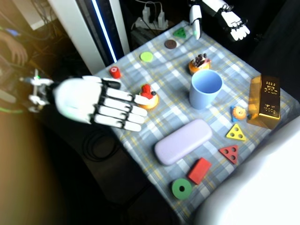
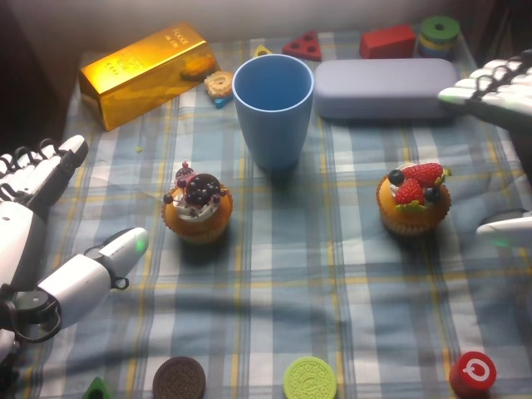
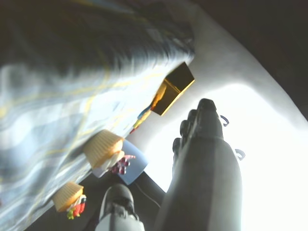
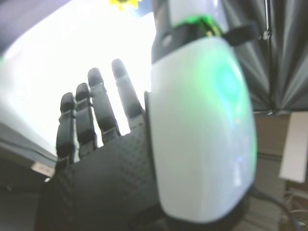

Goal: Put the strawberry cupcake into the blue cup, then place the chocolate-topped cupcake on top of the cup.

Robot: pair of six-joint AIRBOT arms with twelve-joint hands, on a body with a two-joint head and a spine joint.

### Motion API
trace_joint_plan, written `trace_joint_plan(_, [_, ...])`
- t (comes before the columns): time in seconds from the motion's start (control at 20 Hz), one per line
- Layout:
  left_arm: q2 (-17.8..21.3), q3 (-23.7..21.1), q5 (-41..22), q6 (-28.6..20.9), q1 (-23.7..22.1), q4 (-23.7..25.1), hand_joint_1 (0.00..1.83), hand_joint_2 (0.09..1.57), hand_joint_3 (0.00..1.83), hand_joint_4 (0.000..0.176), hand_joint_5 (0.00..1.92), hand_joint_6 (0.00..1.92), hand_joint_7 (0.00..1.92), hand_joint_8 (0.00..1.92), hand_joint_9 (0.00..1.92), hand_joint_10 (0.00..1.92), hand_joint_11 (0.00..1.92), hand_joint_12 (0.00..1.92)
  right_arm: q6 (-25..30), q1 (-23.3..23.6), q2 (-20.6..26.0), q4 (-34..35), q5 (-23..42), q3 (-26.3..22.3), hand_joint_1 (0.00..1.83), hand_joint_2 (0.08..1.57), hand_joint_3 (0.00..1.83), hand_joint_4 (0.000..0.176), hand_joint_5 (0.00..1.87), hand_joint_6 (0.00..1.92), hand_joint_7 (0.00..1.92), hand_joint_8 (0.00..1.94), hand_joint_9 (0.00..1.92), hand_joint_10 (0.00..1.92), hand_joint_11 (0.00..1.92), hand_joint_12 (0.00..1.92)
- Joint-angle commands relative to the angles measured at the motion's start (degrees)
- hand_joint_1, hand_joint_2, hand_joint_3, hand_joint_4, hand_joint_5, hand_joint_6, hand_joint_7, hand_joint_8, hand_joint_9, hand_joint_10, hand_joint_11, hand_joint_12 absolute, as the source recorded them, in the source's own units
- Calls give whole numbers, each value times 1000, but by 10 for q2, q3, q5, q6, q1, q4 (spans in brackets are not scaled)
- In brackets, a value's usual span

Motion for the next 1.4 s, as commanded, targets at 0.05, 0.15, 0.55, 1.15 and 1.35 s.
trace_joint_plan(0.05, [6,3,-57,-1,-5,29,495,1029,0,89,248,9,199,8,128,8,48,27,9,15,-3,-3,52,4,570,978,12,66,239,14,301,13,196,4,163,84])
trace_joint_plan(0.15, [5,4,-55,-1,-5,29,496,1035,0,77,253,8,186,0,111,0,36,24,24,28,-12,-29,39,10,624,1039,10,55,259,6,318,5,166,0,116,68])
trace_joint_plan(0.55, [1,4,-48,-1,-4,29,424,1038,0,71,239,4,171,0,95,0,15,21,78,80,-57,-115,-33,55,525,938,0,36,305,6,305,0,171,0,59,56])
trace_joint_plan(1.15, [0,4,-47,-1,-3,29,415,1045,2,90,221,2,146,2,80,3,0,0,83,81,-69,-121,-55,68,672,975,0,0,404,4,647,9,787,35,405,1038])
trace_joint_plan(1.35, [-1,4,-47,-1,-3,29,421,1047,1,84,229,3,159,4,90,4,1,0,83,81,-74,-121,-57,73,802,1003,0,0,671,15,945,16,1028,144,596,1393])
